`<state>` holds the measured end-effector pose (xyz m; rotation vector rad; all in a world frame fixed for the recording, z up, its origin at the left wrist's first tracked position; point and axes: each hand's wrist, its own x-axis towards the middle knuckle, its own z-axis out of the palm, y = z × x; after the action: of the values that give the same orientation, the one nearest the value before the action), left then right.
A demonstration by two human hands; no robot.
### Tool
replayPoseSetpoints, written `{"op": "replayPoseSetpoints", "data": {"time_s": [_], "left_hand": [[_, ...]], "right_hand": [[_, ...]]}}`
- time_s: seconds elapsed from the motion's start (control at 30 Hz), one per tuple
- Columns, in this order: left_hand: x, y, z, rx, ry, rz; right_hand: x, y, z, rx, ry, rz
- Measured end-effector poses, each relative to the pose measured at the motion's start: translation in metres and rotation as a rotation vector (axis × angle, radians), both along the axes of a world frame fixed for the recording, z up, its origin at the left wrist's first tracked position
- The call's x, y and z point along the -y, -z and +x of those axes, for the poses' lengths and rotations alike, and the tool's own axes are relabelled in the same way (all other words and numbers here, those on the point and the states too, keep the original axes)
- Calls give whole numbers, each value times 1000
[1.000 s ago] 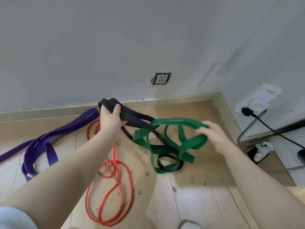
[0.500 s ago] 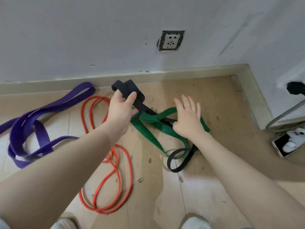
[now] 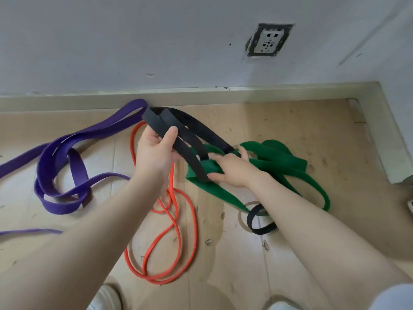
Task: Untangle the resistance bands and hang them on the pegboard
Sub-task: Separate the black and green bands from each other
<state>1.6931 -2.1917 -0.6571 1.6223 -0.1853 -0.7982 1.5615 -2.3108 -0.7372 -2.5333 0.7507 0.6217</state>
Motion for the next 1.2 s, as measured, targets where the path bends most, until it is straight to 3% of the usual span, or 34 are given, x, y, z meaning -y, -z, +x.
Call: {"op": "replayPoseSetpoints", "data": {"time_s": [0.1, 0.23, 0.53, 0.63, 0.73, 0.83, 0.93, 1.03, 1.13, 1.2], "left_hand": [[-15, 11, 9, 31, -16, 90], [-23, 19, 10, -1, -11, 142], [23, -39, 9, -171, -57, 33], [34, -59, 19, -27, -69, 149], [33, -76, 29, -60, -151, 164], [21, -77, 32, -192, -110, 62], [11, -69, 19, -343, -43, -28], [10, -59, -4, -350, 23, -18], [16, -56, -14, -281, 50, -38], [22, -56, -14, -234, 71, -41]], "right_hand": [[1, -14, -15, 23, -32, -132], [1, -67, -16, 230, 9, -213], [14, -246, -28, 915, 360, 423], [16, -273, -46, 1062, 475, 532], [17, -270, -70, 1100, 630, 616], [21, -242, -103, 916, 751, 548], [21, -191, -123, 398, 603, 255], [13, -132, -129, -54, 473, -71], [2, -91, -134, -480, 392, -269], [-4, -78, -126, -430, 342, -330]]}}
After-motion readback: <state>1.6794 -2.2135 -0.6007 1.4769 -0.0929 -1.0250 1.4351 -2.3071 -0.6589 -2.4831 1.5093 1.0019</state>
